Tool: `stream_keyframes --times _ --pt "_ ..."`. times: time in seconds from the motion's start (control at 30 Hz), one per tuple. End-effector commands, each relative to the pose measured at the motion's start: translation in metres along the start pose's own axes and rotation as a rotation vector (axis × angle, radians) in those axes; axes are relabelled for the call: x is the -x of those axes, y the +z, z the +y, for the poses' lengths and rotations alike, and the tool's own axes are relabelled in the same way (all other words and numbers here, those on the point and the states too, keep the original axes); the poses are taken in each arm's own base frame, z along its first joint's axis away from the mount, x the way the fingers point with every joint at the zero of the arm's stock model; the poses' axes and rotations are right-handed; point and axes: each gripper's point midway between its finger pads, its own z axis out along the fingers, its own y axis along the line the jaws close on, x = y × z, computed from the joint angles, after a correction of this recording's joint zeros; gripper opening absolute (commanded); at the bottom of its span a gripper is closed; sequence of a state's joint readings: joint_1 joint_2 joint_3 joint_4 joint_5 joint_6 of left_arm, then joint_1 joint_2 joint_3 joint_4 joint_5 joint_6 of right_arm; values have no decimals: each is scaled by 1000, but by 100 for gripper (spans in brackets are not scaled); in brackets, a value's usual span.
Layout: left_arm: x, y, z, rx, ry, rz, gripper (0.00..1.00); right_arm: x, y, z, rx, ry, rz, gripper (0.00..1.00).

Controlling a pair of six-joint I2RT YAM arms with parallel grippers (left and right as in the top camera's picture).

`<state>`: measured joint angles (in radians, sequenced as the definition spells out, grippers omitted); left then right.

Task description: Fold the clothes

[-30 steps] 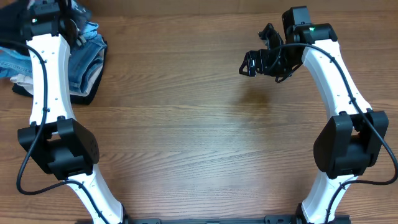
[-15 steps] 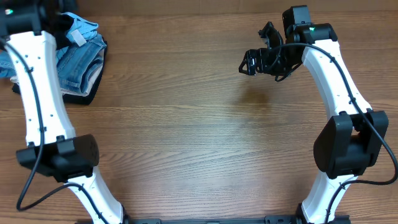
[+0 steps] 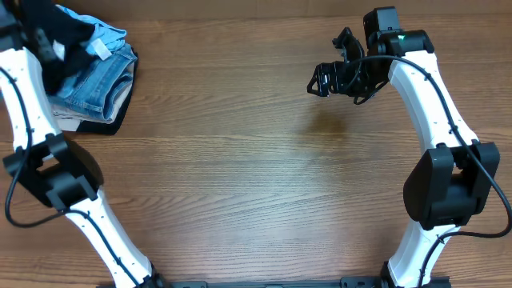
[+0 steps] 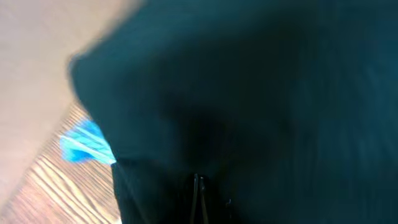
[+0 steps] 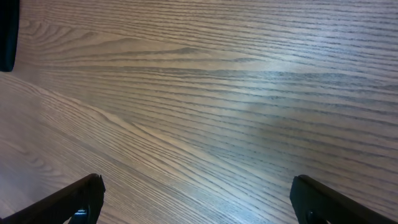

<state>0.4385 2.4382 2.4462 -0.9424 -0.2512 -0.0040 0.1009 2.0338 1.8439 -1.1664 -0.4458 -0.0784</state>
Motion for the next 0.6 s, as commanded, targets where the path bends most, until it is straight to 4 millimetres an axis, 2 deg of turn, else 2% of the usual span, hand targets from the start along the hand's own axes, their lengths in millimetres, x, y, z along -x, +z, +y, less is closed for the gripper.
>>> stream_keyframes --times 0.0,0.03,0.1,0.2,0.27,0.37,0.47,0.57 --pt "-47 49 -22 -23 7 140 4 9 -14 12 13 -26 -45 100" --pt "-58 59 -29 -46 11 172 4 9 -14 12 13 -26 -45 100" --pt "-67 66 -39 -76 20 196 4 9 -14 12 13 -26 -45 100" --pt "-58 58 -43 -74 26 171 4 9 -14 12 13 -26 -45 100" --pt "-43 45 -44 -78 23 128 4 9 -14 12 13 -25 -45 100" --pt "-10 11 -44 -89 21 35 4 8 -14 12 13 -25 -44 100" --pt "27 -36 -42 -105 31 -85 4 8 -14 12 13 -24 -41 100" --pt "53 -73 -41 -118 25 -183 4 8 -14 12 13 -24 -41 100"
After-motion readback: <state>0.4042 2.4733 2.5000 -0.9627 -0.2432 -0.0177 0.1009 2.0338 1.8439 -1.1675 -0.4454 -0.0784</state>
